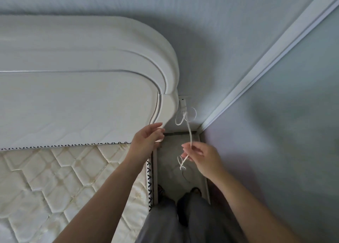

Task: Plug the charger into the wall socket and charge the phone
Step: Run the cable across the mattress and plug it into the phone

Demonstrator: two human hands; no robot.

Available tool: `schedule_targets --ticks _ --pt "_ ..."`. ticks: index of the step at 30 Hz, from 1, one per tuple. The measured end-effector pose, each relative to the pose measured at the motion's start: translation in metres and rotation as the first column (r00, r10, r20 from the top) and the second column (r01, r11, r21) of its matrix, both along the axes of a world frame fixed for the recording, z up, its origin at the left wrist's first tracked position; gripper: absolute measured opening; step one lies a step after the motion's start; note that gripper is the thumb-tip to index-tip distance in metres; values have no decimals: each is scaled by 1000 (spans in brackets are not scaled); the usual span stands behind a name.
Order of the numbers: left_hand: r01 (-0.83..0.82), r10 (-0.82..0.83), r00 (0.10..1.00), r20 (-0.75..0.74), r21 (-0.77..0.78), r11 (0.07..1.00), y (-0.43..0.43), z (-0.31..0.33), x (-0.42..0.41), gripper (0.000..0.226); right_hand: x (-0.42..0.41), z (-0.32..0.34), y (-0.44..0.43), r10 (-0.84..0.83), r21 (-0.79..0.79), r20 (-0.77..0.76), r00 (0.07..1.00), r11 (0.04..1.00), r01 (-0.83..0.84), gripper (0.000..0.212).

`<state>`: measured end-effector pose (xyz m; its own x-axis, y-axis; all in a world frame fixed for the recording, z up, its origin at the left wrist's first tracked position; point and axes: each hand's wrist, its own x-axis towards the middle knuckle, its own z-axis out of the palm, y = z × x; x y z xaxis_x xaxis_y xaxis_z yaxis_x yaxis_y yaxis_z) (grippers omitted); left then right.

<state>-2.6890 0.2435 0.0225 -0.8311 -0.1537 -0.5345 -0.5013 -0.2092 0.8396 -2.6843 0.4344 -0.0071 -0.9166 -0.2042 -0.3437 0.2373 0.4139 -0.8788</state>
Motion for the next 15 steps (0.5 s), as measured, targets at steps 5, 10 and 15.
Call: schedule_targets --ticks 5,10,15 --pt "124 -126 992 -10 -142 982 7 -2 26 18 -15 63 4 -208 -264 -18 978 944 196 12" --pt "259 -276 958 -79 -178 949 40 5 59 33 -25 106 3 -220 -435 31 975 875 211 14" --pt "151 -181 973 -146 -196 969 58 20 85 35 -23 128 14 -178 -492 12 984 855 161 19"
